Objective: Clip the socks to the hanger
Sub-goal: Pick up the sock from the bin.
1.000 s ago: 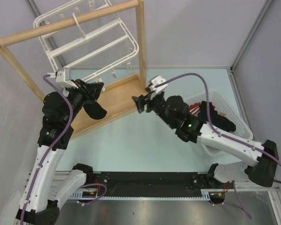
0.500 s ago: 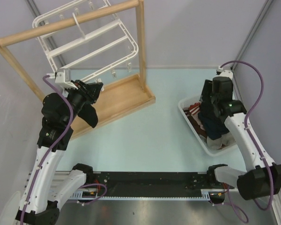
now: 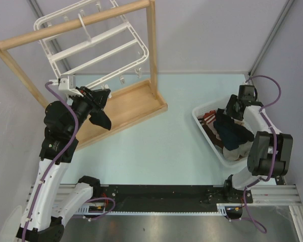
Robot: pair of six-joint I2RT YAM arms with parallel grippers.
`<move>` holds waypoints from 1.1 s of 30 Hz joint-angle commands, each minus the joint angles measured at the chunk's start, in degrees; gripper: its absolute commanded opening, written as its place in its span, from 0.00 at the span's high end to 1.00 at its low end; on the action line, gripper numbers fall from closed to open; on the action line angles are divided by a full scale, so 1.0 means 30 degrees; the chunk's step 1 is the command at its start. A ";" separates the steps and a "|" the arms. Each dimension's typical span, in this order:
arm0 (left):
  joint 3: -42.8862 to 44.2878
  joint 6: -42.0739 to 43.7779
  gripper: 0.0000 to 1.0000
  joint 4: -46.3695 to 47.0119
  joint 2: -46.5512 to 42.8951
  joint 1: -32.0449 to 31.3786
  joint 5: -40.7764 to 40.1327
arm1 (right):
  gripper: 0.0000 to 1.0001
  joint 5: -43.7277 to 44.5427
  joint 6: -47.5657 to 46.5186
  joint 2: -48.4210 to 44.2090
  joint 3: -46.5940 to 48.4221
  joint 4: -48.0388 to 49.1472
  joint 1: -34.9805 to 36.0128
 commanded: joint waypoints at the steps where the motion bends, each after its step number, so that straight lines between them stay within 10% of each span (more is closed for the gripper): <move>1: -0.0017 0.0075 1.00 -0.0570 -0.0107 -0.0146 0.0692 | 0.49 -0.2253 -0.0703 0.1275 0.0071 0.2467 -0.0002; 11: 0.0041 0.0046 1.00 -0.0746 -0.0108 -0.0146 0.0692 | 0.57 -0.2988 -0.1318 0.3712 -0.0045 0.3934 -0.0002; 19: 0.0041 -0.0013 1.00 -0.0834 -0.0137 -0.0146 0.0721 | 0.99 -0.2080 -0.1319 0.2779 -0.0748 0.4403 0.0085; 33: 0.0129 -0.0159 1.00 -0.0834 -0.0401 -0.0146 0.0868 | 1.00 0.1905 -0.1349 -0.5045 -0.1393 0.1738 0.2283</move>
